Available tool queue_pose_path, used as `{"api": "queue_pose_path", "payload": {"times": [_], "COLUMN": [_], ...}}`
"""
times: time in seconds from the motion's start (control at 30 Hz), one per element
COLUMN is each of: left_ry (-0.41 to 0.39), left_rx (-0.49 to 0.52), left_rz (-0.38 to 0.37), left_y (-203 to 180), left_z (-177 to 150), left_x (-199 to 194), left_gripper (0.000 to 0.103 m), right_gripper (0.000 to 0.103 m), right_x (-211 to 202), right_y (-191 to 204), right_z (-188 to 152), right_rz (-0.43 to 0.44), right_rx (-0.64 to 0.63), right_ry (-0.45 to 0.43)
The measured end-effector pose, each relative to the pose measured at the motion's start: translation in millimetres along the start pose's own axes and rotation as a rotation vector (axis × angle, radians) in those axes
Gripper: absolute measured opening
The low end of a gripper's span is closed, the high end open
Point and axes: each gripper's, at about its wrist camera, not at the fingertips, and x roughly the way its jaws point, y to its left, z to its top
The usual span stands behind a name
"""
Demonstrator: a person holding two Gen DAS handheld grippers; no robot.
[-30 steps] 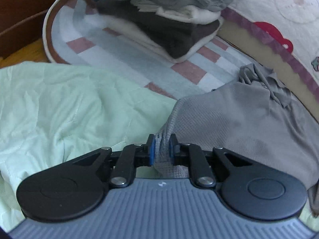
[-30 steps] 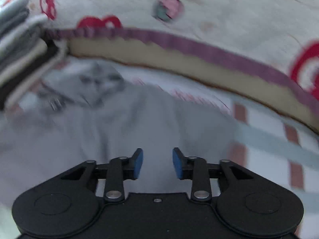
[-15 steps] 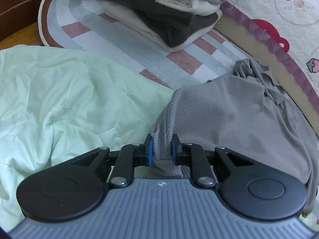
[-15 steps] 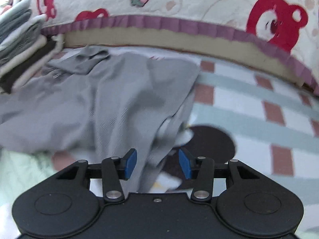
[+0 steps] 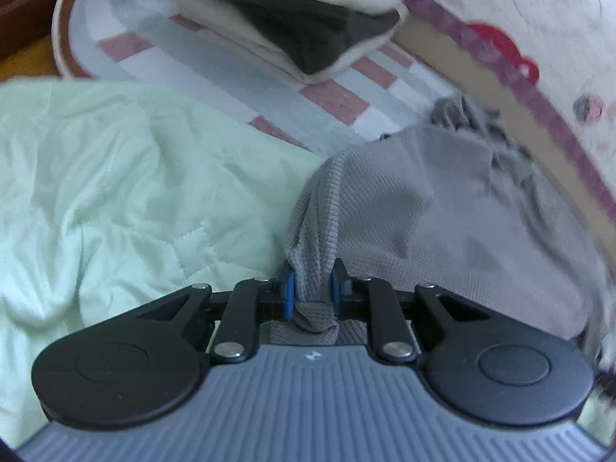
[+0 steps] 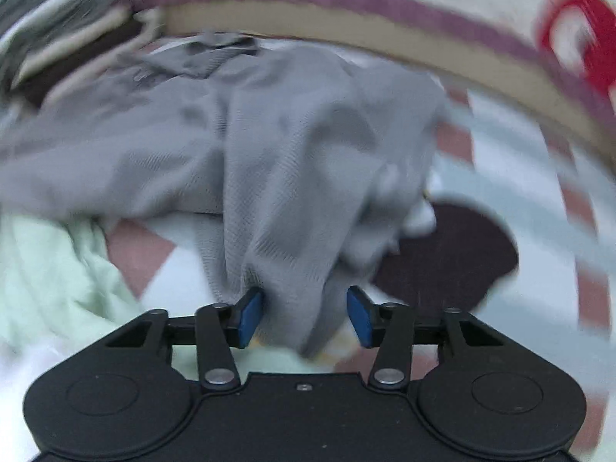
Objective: Fold clothes
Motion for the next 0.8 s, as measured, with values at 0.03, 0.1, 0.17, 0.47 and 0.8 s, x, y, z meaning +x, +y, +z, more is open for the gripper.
{"api": "queue_pose_path", "payload": {"times": [0.03,0.1,0.17,0.47,0.8], "left_ry": [-0.027,-0.098,-0.165,-0.115,0.01], "left_rx": [0.04,0.102,0.103,0.153,-0.039], "left_rz": [0.023,0.042,0.021,0.122,-0.017], "left_y": [-5,-15,-18,-28,-6], "left_z": [4,13,24,25,13], "left_x": [-2,-10,-18,4,-5], "left_gripper": [0.013,0.012,0.012,0.015,0.032], "right_gripper": [0.003,0.003,0.003,0.005,0.059], "right_x": [2,-3,-12,36,19], "right_y": [0,-12,-36,-84,-108], "right_z": [9,34,69,134,83], "right_rz": [-0.023,-0.053,-0.091,-0.327,-0.342], "right_rx": [-0.06,-0.067,0.009,0.054,0.378], "right_ry": [-0.021,-0.089,-0.182,-0.164,-0.104]}}
